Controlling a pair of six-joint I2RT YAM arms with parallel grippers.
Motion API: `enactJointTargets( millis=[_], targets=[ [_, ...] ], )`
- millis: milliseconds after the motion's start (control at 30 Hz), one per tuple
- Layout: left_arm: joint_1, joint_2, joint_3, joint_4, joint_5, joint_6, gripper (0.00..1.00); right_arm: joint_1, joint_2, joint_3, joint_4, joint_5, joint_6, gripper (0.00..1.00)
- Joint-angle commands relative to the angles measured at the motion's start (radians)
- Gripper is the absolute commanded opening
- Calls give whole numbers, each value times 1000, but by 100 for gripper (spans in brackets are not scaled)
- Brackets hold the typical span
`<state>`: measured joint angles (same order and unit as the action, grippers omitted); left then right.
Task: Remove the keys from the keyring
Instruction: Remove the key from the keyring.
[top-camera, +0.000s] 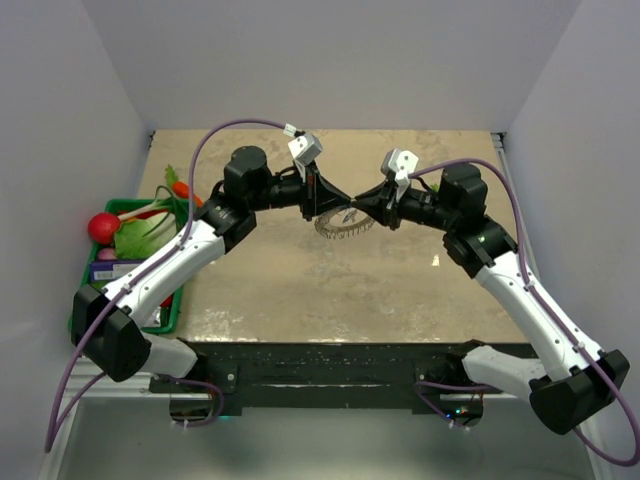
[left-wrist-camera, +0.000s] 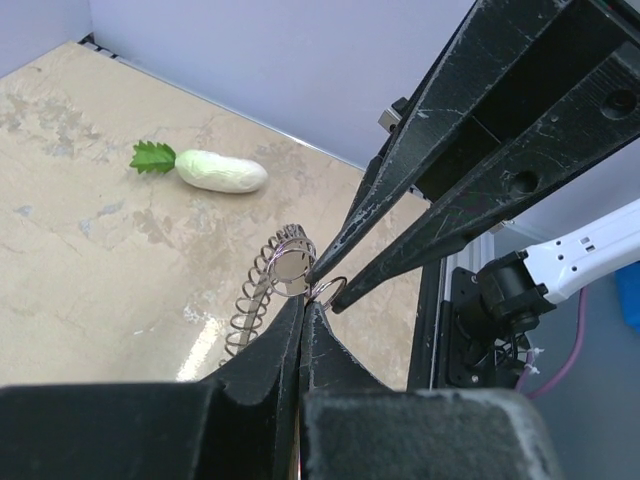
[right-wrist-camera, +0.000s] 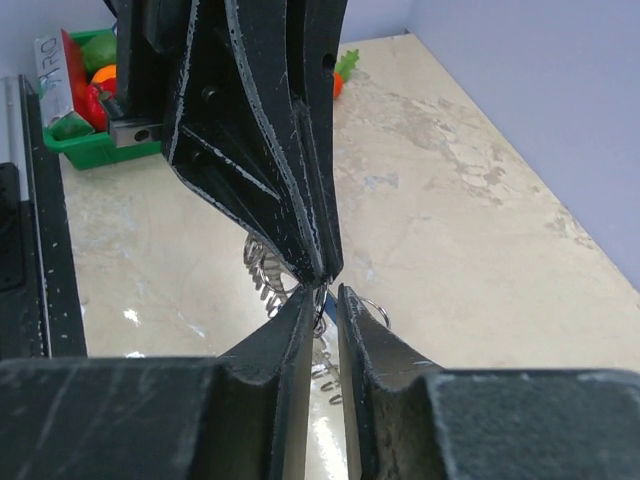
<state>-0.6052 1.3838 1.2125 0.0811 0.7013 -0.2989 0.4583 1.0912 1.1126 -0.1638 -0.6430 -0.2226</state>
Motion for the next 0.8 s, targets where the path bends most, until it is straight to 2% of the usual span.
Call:
enactJointTargets(
  millis=[0, 33, 67, 400, 467, 500, 567, 600, 700, 767],
  targets=[
    [-4, -2, 1, 65, 7, -23, 0, 10, 4, 29, 20, 45, -24, 6],
    [-4, -2, 1, 65, 6, -23, 0, 10, 10, 32, 18, 45, -26, 1],
    [-4, -2, 1, 65, 7, -23, 0, 11, 12, 35, 15, 45, -29, 0],
    [-2, -12, 12, 51, 4, 3, 0, 13, 13, 56, -49, -41, -89, 0],
    [2, -25, 15, 37, 6, 17, 10, 13, 10, 69, -78, -43, -112, 0],
    [7, -29, 18, 32, 6, 32, 23, 13, 7, 78, -91, -44, -136, 0],
    [15, -38, 25, 14, -2, 61, 34, 11, 3, 85, -123, -49, -164, 0],
    [18, -42, 27, 9, -5, 64, 44, 11, -1, 98, -135, -49, -190, 0],
    [22, -49, 35, 0, 10, 92, 54, 13, 6, 127, -190, -43, -245, 0],
    [22, -49, 36, 0, 35, 101, 55, 11, 12, 142, -238, -41, -274, 0]
  ],
)
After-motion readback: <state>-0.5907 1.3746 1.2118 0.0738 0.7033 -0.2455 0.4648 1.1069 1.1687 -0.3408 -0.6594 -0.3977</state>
